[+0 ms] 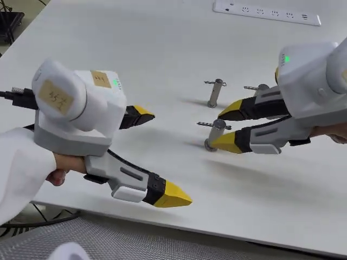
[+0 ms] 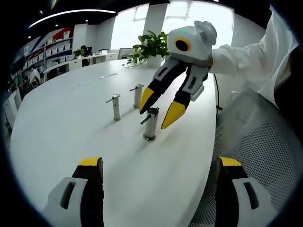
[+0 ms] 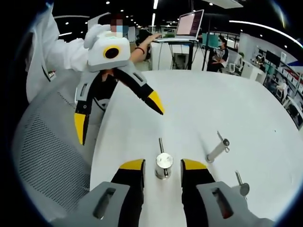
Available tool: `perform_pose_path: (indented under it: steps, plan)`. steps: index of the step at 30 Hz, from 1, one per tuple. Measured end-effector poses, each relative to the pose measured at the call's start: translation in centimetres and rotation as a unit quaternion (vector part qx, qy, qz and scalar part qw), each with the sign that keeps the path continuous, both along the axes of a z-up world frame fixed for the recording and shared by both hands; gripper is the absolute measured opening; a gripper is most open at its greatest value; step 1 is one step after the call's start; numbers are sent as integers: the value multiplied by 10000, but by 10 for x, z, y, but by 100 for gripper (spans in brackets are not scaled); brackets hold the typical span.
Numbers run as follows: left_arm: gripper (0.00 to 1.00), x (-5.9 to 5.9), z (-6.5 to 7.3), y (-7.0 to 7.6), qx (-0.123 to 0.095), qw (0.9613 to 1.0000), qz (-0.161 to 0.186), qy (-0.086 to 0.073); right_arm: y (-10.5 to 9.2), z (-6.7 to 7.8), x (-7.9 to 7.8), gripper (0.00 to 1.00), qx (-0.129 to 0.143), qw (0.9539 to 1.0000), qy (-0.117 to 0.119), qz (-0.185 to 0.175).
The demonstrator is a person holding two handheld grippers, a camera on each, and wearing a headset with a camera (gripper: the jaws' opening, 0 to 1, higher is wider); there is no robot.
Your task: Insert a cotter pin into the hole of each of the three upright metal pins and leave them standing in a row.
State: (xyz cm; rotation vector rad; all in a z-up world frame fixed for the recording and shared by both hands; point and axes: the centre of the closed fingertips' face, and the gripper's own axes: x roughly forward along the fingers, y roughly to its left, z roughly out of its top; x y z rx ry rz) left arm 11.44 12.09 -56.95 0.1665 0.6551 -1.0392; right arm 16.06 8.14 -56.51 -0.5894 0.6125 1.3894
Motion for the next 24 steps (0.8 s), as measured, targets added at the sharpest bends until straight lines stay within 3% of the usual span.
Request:
perform_pose_path:
  steps: [10,14,19,22,24]
  plan:
    - [99,-1,4,-4,16,10000,-11,-64,4,-6,3,18,-32,10000,-6,3]
    - [99,1,8,-5,-25,10000,0,-84,3,-8,2,10,-66,10000,41,43]
    - [99,2,7,-4,66,9999,3,-97,3,-6,1,9,-62,9999,63,79]
    - [99,3,8,-5,74,9999,-6,-112,2,-5,0,8,-84,9997,213,0]
    - [99,3,8,-6,74,9999,-8,-116,0,-6,-3,8,-97,9998,119,101]
